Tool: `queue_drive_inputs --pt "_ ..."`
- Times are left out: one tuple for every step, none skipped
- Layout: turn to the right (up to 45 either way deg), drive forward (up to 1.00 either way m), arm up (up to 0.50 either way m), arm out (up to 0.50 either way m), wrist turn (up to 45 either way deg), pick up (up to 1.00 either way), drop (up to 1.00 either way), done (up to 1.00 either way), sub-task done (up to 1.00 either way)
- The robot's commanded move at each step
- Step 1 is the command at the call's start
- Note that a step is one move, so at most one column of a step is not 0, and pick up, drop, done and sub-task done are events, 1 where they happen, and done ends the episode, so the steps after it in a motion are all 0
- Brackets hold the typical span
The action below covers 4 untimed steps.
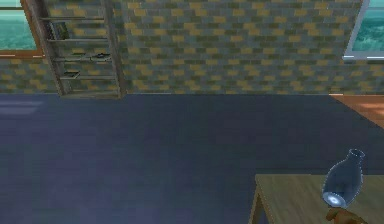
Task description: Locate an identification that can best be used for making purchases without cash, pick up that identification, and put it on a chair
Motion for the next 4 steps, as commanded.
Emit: queue_drive_inputs --pt "0.0 0.0 0.5 0.0 0.0 0.0 0.0 0.0 0.0" --pt "0.0 0.0 0.32 0.0 0.0 0.0 0.0 0.0 0.0" --pt "0.0 0.0 0.0 0.12 0.0 0.0 0.0 0.0 0.0" --pt "0.0 0.0 0.0 0.0 45.0 0.0 0.0 0.0 0.0"
